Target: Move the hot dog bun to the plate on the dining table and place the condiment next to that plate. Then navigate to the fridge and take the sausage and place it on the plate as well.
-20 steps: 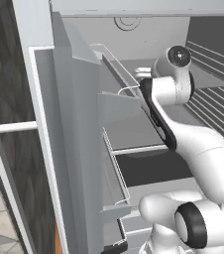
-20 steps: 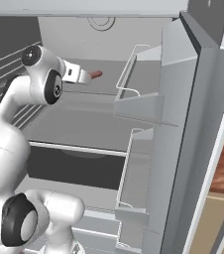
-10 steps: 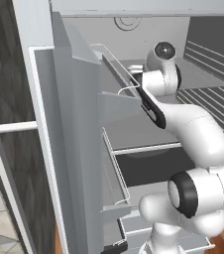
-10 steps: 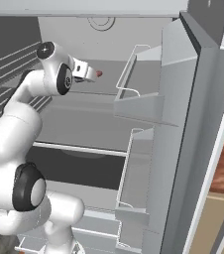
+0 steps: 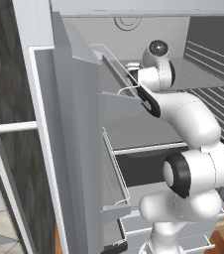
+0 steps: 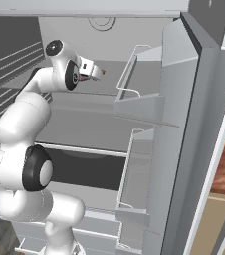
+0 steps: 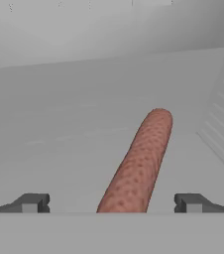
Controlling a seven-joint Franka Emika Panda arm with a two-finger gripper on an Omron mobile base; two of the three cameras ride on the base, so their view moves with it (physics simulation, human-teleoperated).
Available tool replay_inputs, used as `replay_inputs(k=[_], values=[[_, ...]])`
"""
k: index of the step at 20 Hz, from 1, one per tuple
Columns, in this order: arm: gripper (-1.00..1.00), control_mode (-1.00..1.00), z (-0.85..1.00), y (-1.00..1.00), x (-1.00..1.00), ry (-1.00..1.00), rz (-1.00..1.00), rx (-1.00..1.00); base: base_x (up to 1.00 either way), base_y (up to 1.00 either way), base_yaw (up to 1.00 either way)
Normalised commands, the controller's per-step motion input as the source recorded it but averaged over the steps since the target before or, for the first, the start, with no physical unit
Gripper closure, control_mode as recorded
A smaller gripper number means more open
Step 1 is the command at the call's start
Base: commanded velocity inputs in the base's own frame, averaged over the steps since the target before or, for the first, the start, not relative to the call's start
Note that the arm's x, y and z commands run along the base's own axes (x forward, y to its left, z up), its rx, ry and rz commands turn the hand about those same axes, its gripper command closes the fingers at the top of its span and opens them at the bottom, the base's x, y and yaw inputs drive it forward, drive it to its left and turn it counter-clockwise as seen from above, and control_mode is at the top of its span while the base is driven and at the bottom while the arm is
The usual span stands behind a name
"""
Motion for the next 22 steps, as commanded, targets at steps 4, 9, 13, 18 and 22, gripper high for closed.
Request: replay_inputs(k=[4,9,13,18,22], values=[[1.00,-1.00,-0.40,-0.35,0.00,0.00,-0.04,0.00,0.00,0.00,0.00],[1.00,-1.00,-0.32,-0.27,0.00,0.00,-0.01,0.00,0.00,0.00,0.00],[1.00,-1.00,-0.23,0.00,0.00,0.00,0.00,0.00,0.00,0.00,0.00],[1.00,-1.00,-0.02,0.00,-0.54,-0.09,0.00,0.00,0.00,0.00,0.00],[1.00,-1.00,0.00,-0.01,-1.00,-0.10,0.04,0.00,0.00,0.00,0.00]])
